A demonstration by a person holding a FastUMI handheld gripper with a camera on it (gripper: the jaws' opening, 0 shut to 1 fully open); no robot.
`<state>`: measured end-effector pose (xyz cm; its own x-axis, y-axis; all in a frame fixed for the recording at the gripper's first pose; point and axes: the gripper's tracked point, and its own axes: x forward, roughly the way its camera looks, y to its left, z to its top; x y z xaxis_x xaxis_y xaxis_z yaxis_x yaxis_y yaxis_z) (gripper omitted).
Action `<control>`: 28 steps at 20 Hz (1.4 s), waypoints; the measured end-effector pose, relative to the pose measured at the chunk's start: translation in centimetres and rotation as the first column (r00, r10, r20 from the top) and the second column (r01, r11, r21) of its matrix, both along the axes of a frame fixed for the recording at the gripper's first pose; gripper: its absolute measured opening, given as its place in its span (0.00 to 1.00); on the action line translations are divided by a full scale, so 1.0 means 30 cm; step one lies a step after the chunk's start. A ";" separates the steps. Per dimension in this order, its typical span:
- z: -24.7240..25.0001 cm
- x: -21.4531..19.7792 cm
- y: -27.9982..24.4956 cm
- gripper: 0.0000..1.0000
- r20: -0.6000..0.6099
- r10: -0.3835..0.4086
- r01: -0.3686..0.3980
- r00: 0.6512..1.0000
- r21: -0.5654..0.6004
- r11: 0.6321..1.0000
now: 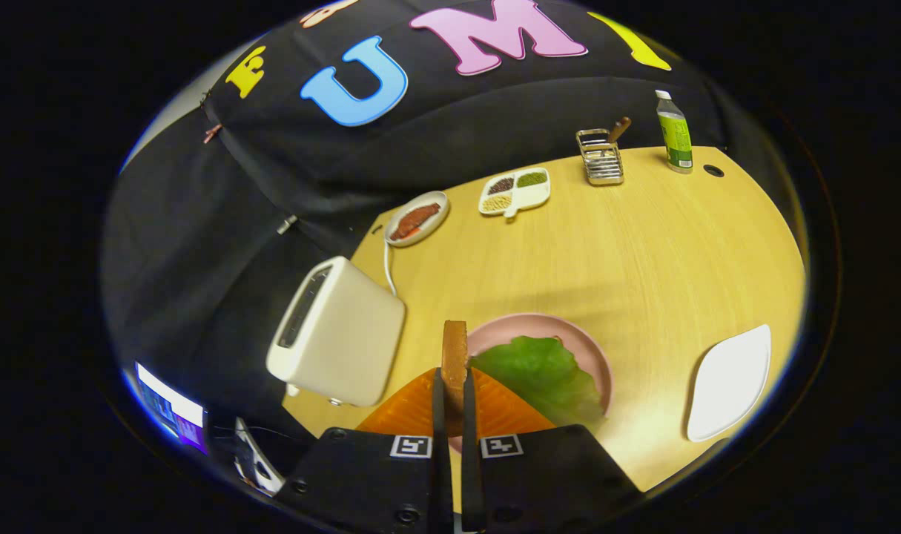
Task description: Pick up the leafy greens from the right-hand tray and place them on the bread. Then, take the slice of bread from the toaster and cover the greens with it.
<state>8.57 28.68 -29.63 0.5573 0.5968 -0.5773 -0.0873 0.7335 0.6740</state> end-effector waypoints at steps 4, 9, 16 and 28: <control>-0.172 -0.010 -0.099 0.09 0.028 -0.004 0.008 1.000 -0.164 0.986; -0.274 -0.004 -0.166 0.23 0.099 0.084 -0.040 0.991 -0.387 0.921; -0.189 0.026 -0.222 0.97 0.256 0.138 0.010 0.957 -0.502 0.865; 0.405 0.033 -0.459 0.99 0.578 0.013 0.251 0.816 -0.374 0.893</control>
